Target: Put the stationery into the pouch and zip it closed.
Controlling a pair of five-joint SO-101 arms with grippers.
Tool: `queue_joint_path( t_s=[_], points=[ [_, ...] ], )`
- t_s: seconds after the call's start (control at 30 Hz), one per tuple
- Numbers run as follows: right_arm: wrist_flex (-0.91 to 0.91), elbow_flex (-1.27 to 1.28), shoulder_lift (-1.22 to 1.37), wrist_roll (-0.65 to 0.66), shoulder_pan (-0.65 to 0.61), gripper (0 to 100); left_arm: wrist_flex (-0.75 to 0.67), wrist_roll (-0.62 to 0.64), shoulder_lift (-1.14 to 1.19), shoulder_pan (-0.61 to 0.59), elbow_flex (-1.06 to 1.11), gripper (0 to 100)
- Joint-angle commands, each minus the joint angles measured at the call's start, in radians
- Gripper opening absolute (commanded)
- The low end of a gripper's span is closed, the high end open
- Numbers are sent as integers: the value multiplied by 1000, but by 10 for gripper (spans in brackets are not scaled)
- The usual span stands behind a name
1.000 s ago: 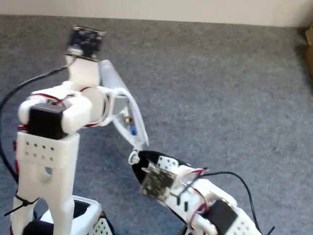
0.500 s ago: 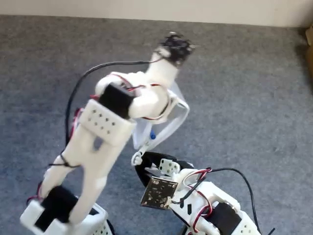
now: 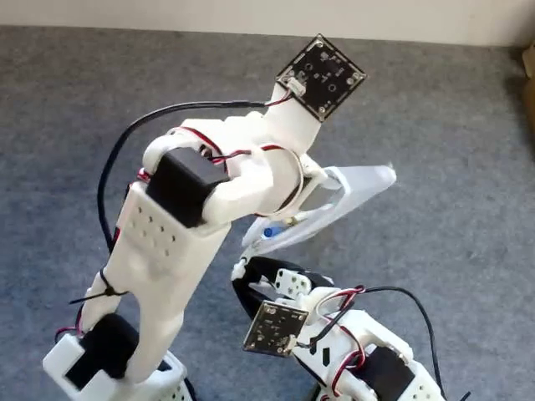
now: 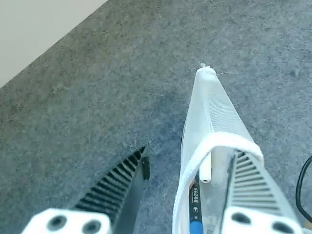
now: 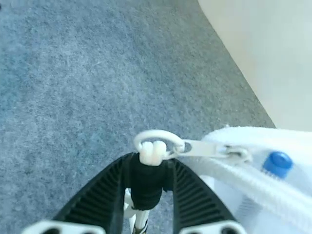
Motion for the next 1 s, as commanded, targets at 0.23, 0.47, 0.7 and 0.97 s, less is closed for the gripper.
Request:
queue_joint_path(
  t_s=[0.23, 0.47, 0.7, 0.97],
  points=[
    [-8, -38, -1, 6, 12, 4, 31, -164, 62, 108, -31, 283],
    [-27, -30, -1, 6, 16, 4, 64, -265, -2, 116, -31, 290],
    [-28, -28, -1, 6, 16, 4, 104, -344, -101, 107, -10, 287],
    [-30, -28, -1, 6, 16, 4, 106, -347, -240, -12, 38, 287]
  ],
)
